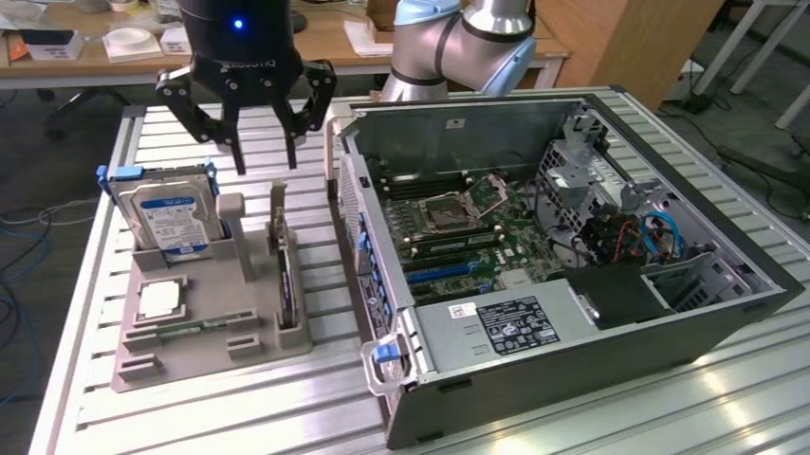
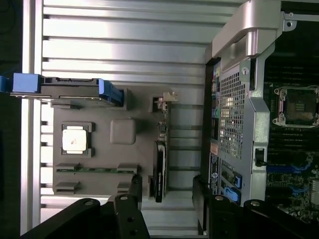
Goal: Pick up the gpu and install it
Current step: 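Pick up the gpu and move the gpu toward the slot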
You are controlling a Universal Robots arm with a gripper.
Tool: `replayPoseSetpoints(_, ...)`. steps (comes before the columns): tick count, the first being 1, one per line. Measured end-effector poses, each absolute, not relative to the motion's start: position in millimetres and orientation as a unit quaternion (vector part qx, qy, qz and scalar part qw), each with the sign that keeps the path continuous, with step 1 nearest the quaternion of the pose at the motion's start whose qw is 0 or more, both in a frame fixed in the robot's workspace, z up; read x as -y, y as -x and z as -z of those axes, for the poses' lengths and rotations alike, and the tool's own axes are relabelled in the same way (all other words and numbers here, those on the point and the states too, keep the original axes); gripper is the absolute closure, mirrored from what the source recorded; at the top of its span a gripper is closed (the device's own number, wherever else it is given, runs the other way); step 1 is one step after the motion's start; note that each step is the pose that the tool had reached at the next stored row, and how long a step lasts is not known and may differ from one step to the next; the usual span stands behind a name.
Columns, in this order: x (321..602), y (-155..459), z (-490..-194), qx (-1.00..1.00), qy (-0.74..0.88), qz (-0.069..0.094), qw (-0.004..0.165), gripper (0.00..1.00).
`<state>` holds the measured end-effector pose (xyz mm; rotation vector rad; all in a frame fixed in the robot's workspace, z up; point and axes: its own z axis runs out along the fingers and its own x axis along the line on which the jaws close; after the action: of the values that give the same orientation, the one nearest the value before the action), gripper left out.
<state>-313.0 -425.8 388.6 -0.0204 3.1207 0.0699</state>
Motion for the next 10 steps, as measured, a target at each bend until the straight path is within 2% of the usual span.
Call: replayPoseSetpoints(10, 429.8, 313.0, -388.0, -1.0, 0.007, -0.022, 0.01, 0.47)
